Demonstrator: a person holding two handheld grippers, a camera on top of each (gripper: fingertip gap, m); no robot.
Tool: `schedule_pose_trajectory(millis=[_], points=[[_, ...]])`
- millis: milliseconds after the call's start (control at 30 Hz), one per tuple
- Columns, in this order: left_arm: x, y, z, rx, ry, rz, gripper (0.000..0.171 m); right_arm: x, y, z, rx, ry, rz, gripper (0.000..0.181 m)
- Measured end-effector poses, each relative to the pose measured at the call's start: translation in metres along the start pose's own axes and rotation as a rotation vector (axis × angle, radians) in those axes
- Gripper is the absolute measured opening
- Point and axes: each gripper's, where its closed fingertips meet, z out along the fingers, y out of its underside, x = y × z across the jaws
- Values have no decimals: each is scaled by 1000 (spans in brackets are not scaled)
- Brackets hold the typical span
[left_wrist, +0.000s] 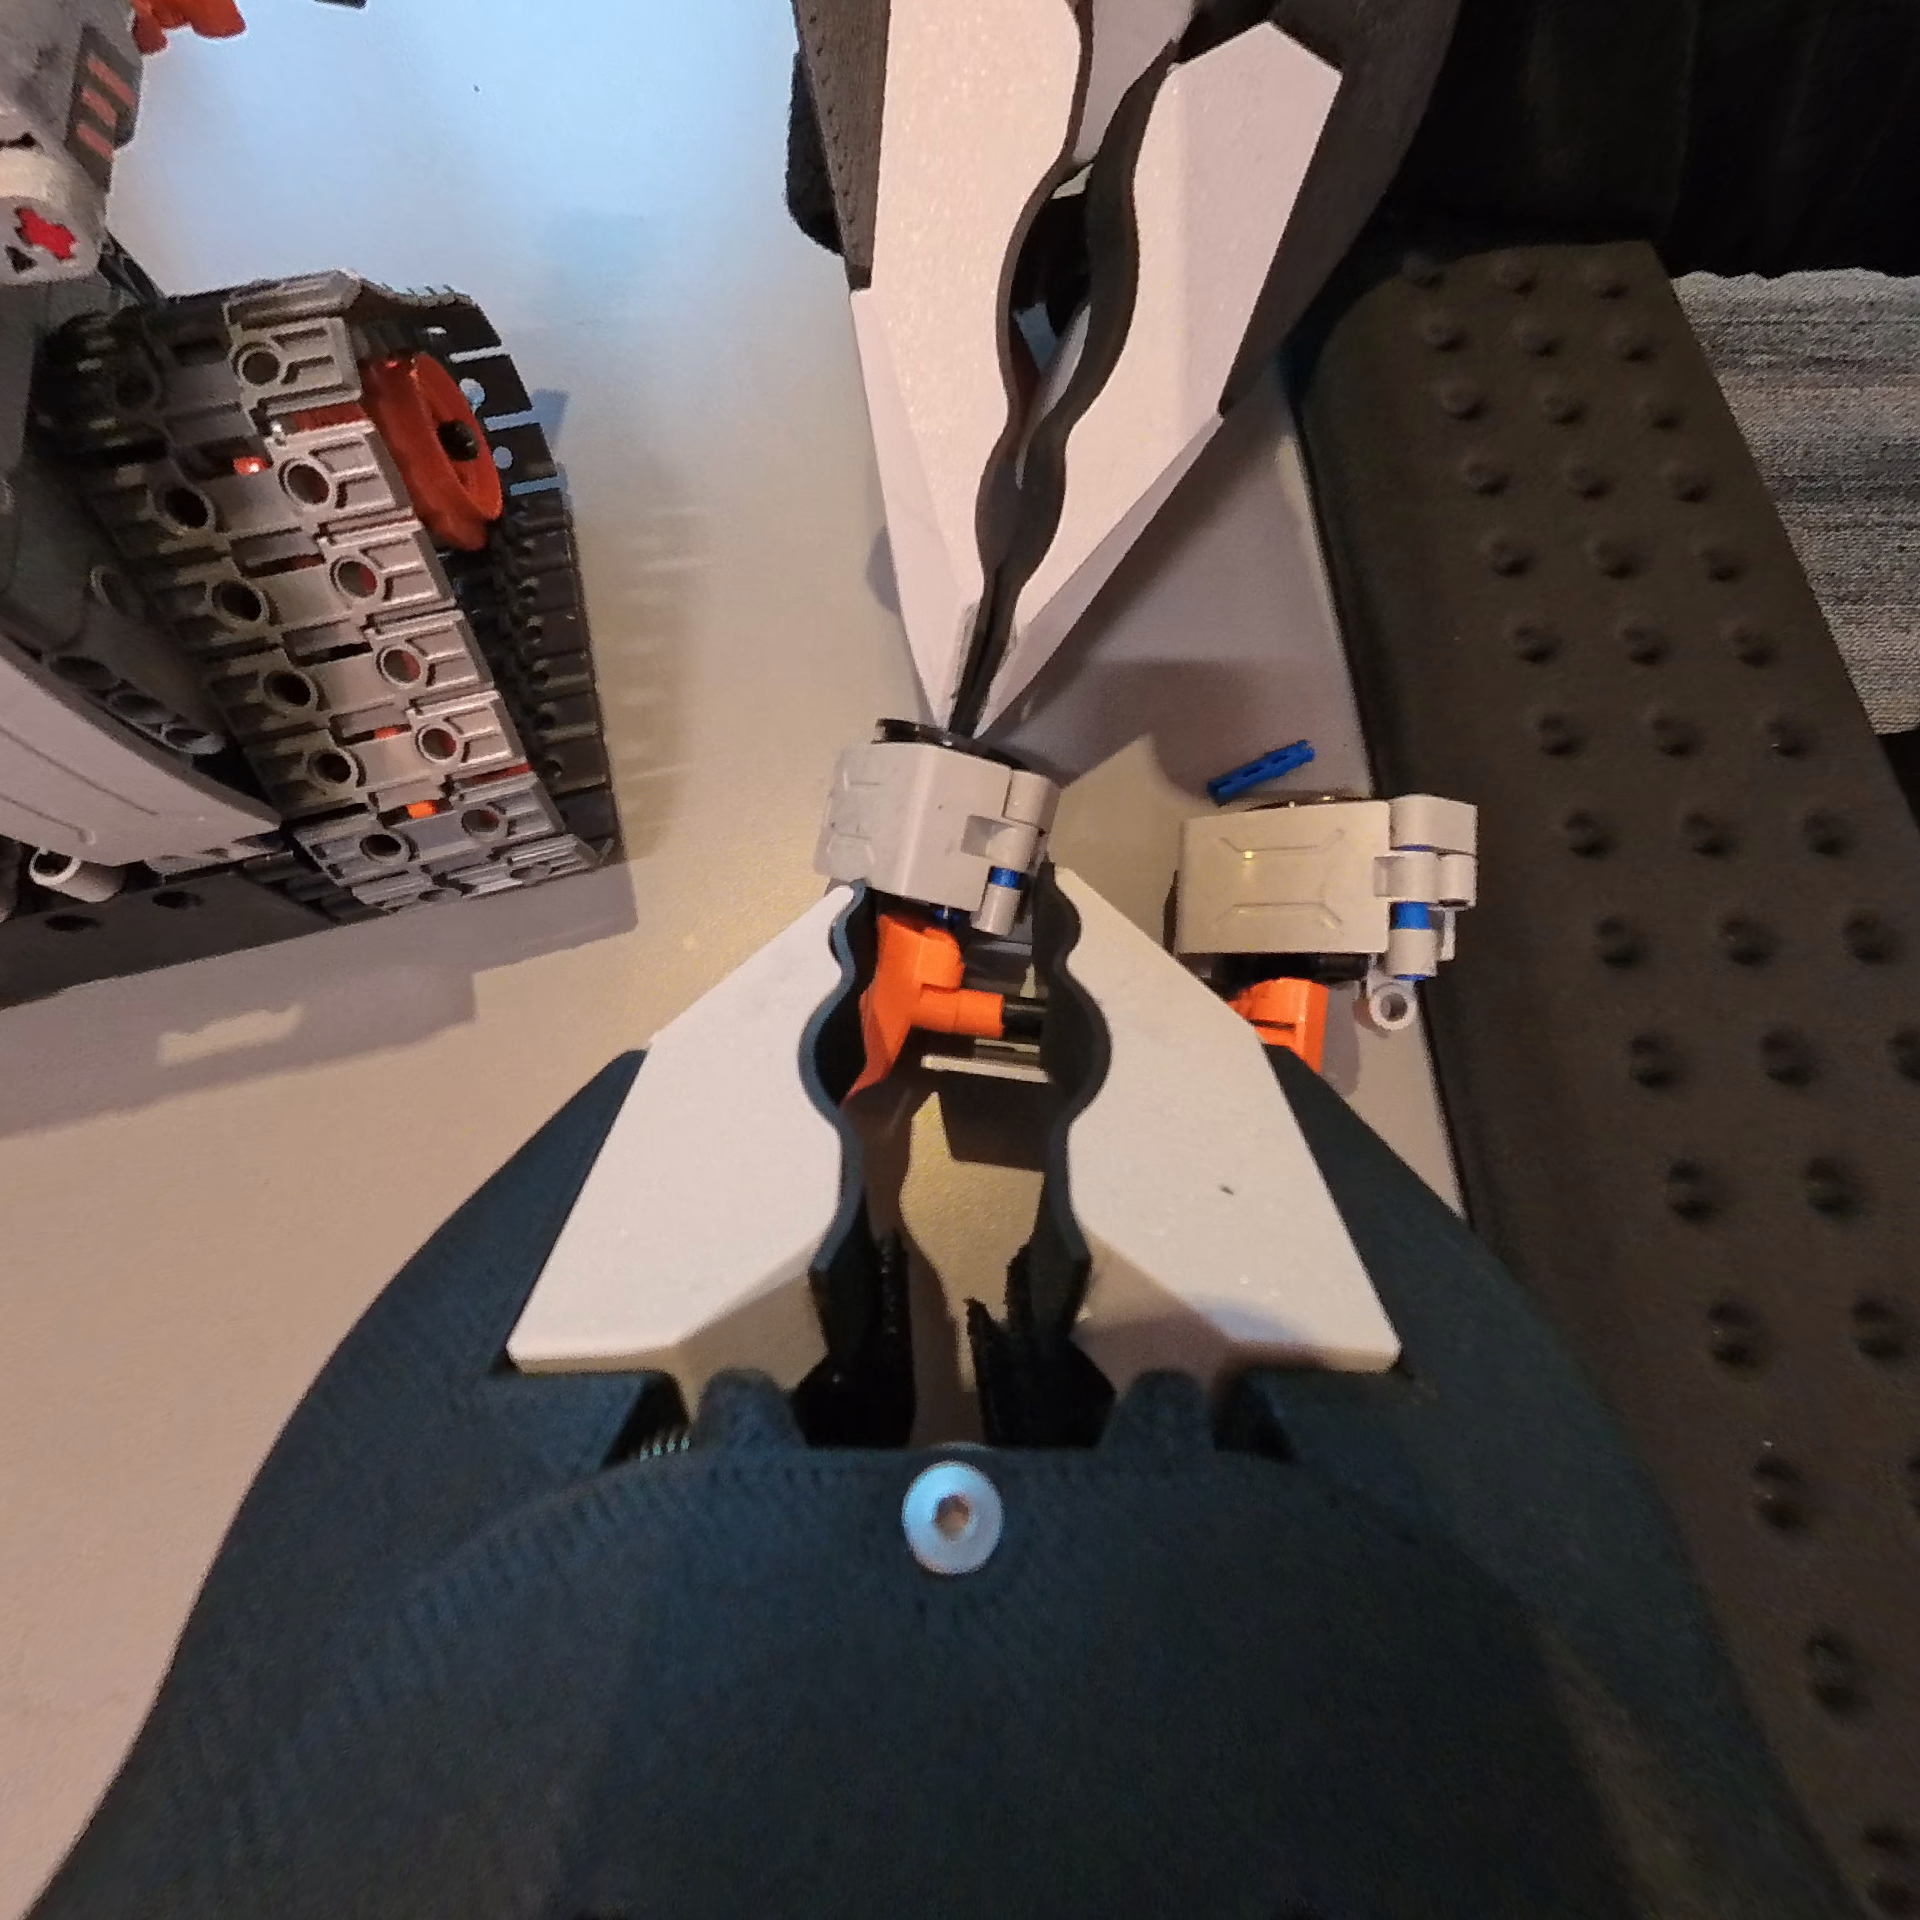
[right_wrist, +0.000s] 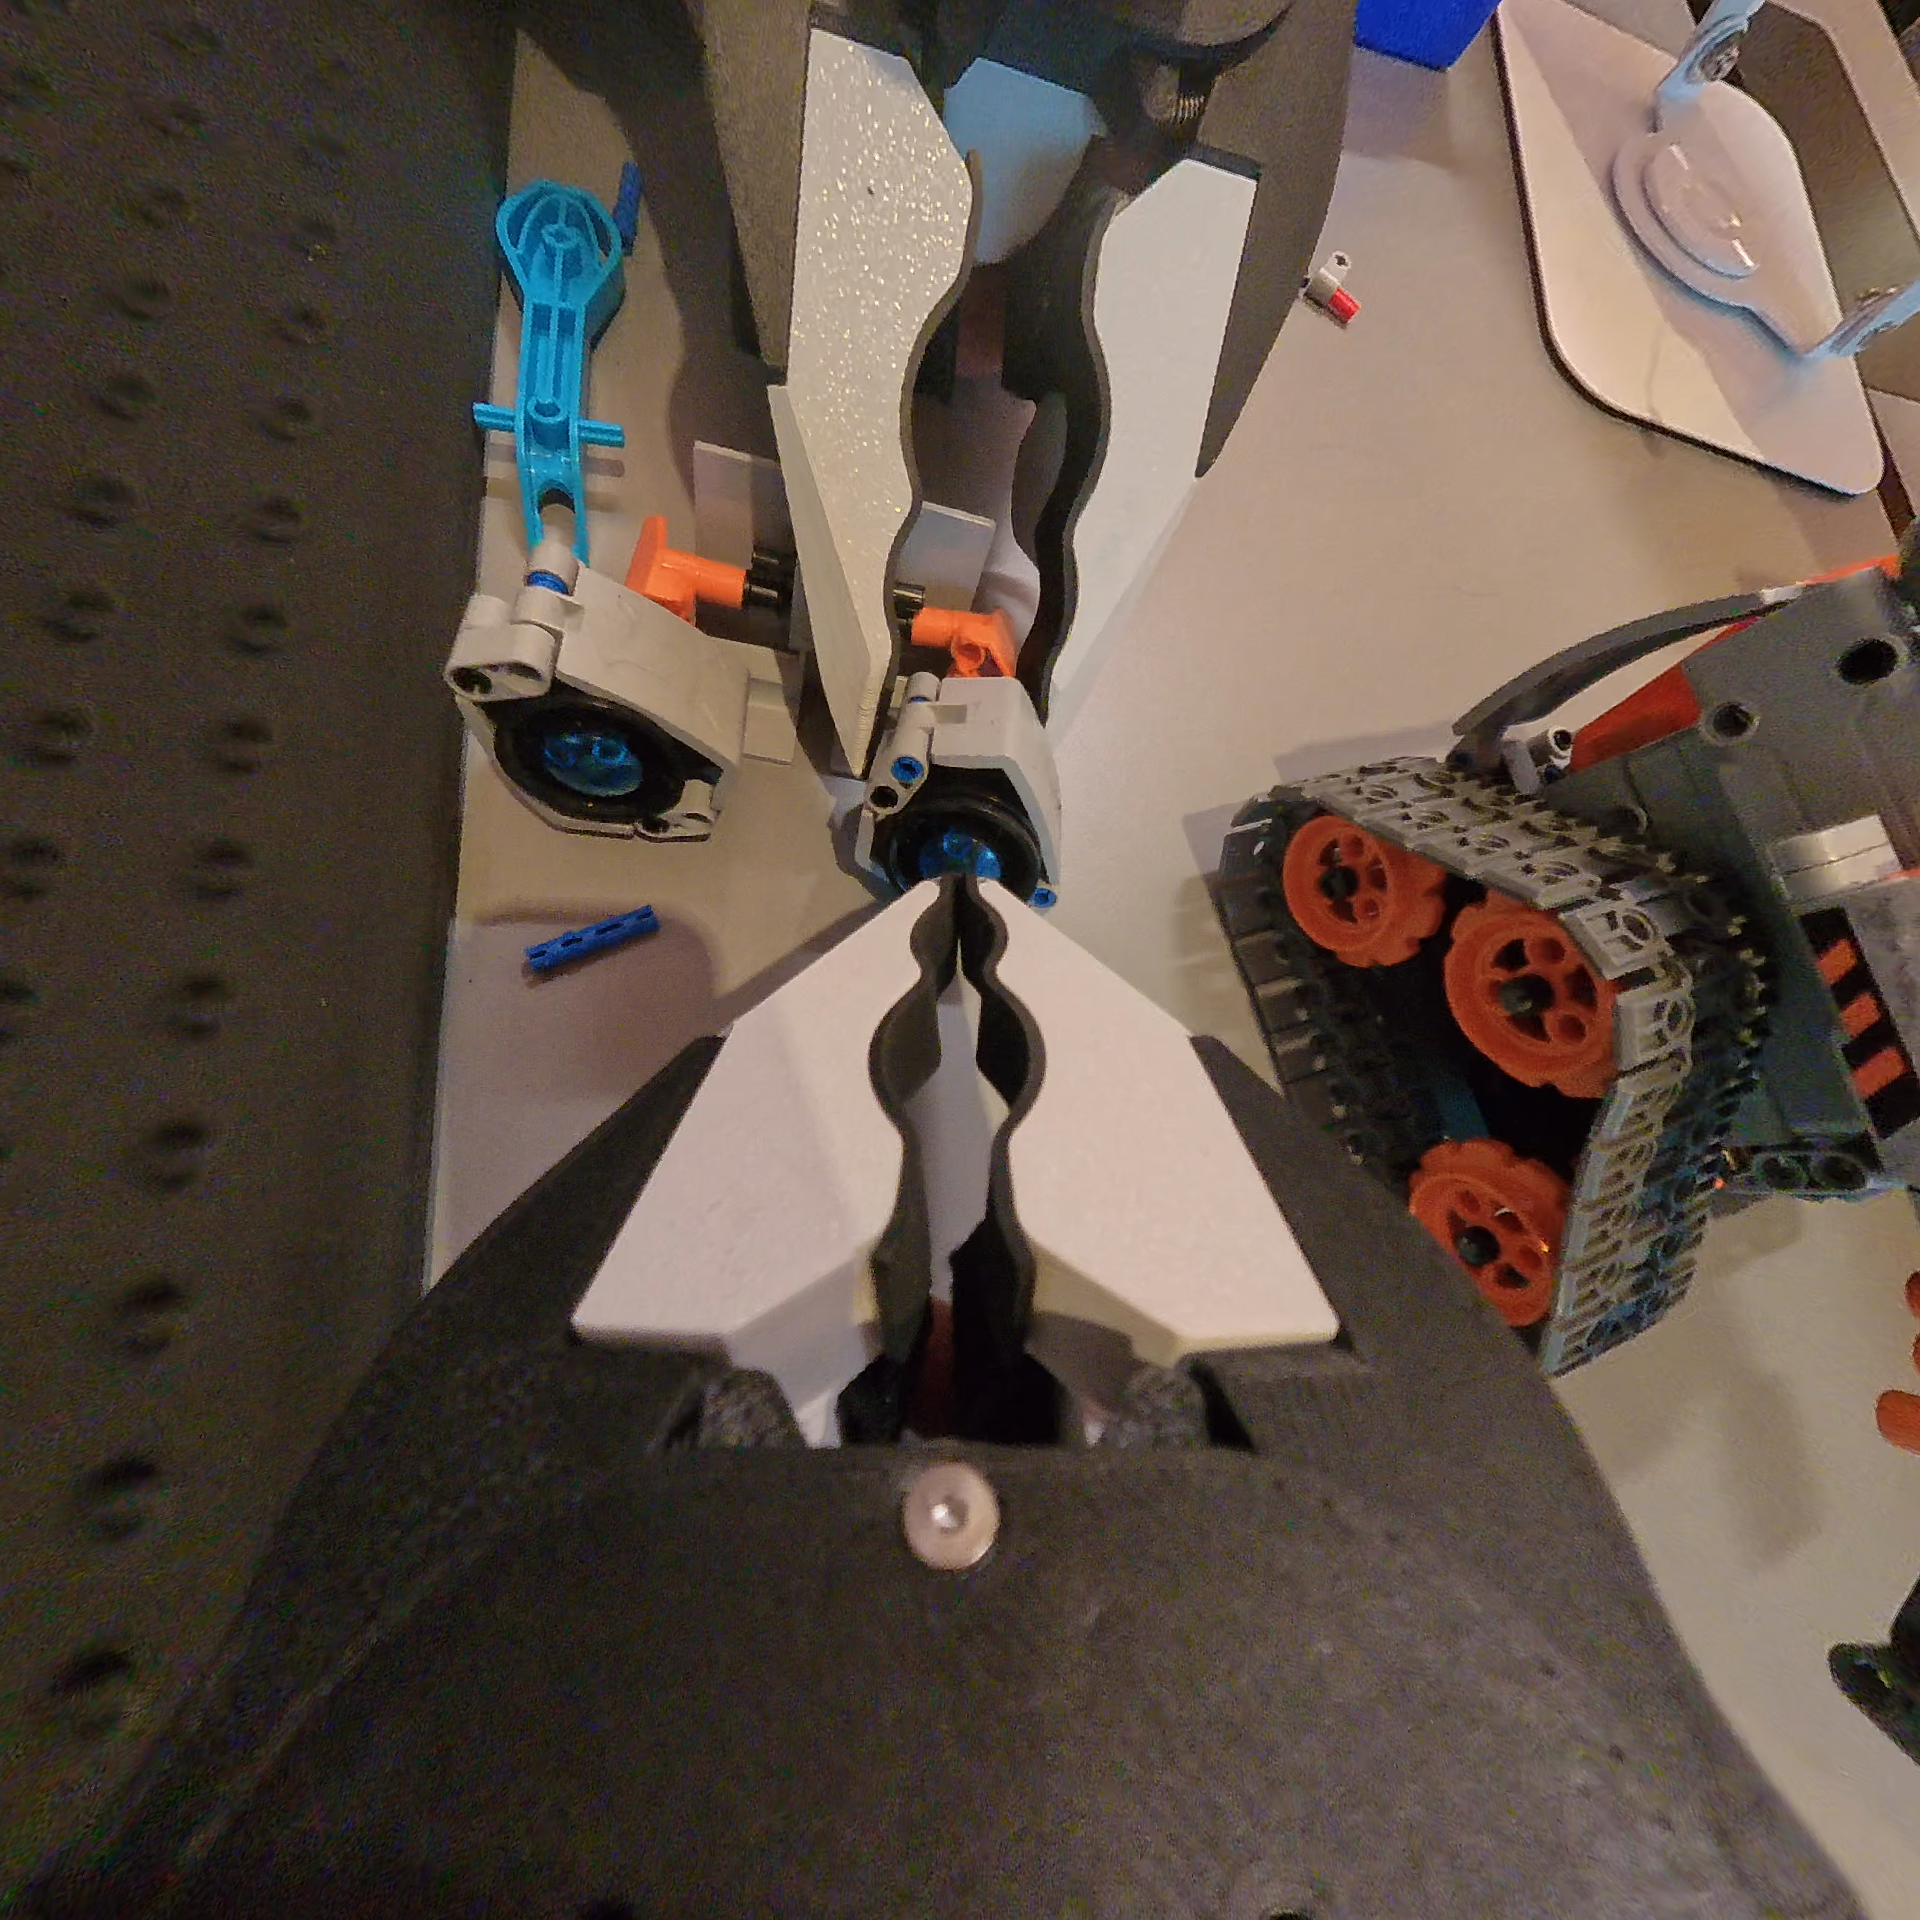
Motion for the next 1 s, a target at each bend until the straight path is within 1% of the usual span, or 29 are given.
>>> schedule_pose_trajectory(millis=[167, 267, 300, 333, 400, 467, 567, 633, 733, 767, 833, 867, 933, 1000], points=[[-3, 0, -5, -17, 10, 3, 29, 2, -4, -4, 33, -6, 26, 0], [-6, -6, -17, -6, -10, 15, 32, 8, -4, -12, 65, -6, 74, 0], [-6, -6, -20, -10, -11, 5, 35, 12, -4, -16, 74, 7, 96, 12], [-5, -4, -22, -26, -13, -1, 39, 14, -4, -19, 81, 14, 104, 13], [-2, -1, -22, -44, -16, 7, 39, 13, -8, -22, 105, 10, 113, 12], [-2, 2, -21, -71, -23, 9, 38, 13, -7, -19, 77, 22, 110, 15], [-2, -2, -30, -82, -51, -9, 41, 9, -6, -9, 31, 20, 111, 30], [-6, -3, -42, -83, -100, -54, 51, 7, -10, -2, 13, 25, 102, 45], [-1, 0, -56, -95, -144, -121, 55, 6, -11, 9, -28, 37, 99, 56], [6, 4, -59, -108, -134, -136, 56, 6, -11, 12, -43, 33, 105, 54], [17, 11, -62, -125, -131, -180, 53, 4, -10, 16, -57, 19, 101, 41], [26, 15, -62, -129, -100, -203, 50, 4, -12, 17, -55, 21, 99, 38], [29, 19, -61, -110, -109, -244, 48, 4, -13, 17, -61, 23, 106, 38], [33, 19, -58, -75, -86, -280, 40, 5, -15, 19, -72, 40, 111, 38]])
